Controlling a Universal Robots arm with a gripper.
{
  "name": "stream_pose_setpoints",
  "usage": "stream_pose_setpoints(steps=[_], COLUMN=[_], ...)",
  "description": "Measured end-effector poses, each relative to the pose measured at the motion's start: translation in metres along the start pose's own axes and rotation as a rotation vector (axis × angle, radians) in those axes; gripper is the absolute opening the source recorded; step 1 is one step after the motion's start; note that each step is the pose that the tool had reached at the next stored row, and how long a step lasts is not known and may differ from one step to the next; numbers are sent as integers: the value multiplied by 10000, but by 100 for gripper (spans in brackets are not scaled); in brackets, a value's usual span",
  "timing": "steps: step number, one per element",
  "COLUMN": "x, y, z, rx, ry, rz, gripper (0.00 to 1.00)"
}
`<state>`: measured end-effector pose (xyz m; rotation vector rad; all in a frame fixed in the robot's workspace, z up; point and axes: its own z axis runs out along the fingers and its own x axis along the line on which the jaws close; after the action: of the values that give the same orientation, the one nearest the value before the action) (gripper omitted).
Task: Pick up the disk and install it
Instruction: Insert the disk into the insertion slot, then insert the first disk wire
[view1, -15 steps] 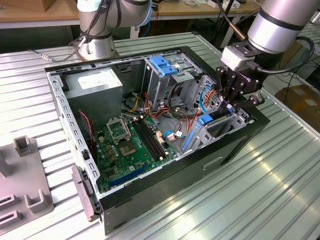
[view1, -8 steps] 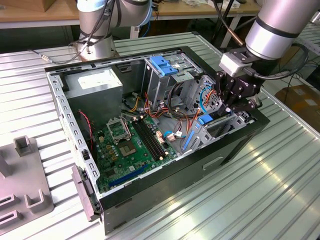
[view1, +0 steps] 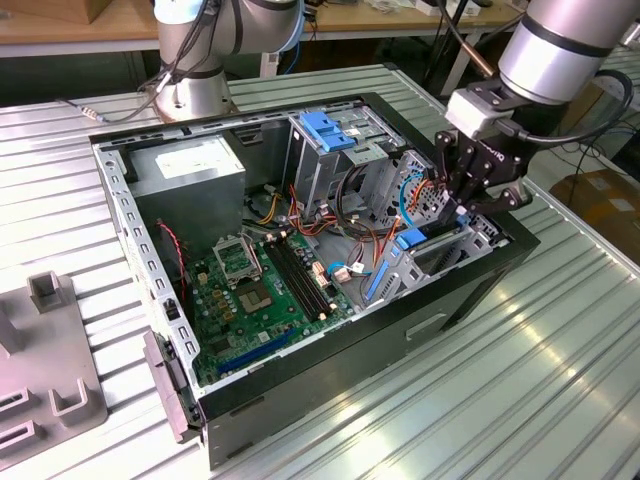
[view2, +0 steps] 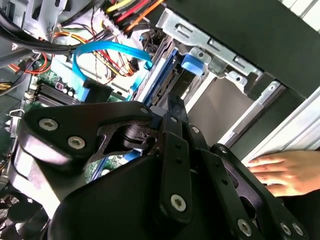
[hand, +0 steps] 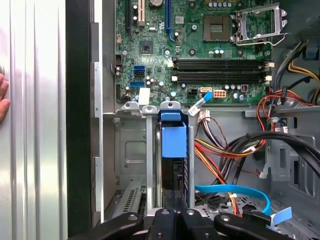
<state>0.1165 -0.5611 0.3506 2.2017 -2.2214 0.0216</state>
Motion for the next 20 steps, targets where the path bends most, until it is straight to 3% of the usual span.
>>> stream_pose_setpoints(steps=[14,20], x=[0,-1], y=[3,-93], z=[0,0], rx=[0,0], ry=[1,0], rz=[1,-2], gripper=[10,10])
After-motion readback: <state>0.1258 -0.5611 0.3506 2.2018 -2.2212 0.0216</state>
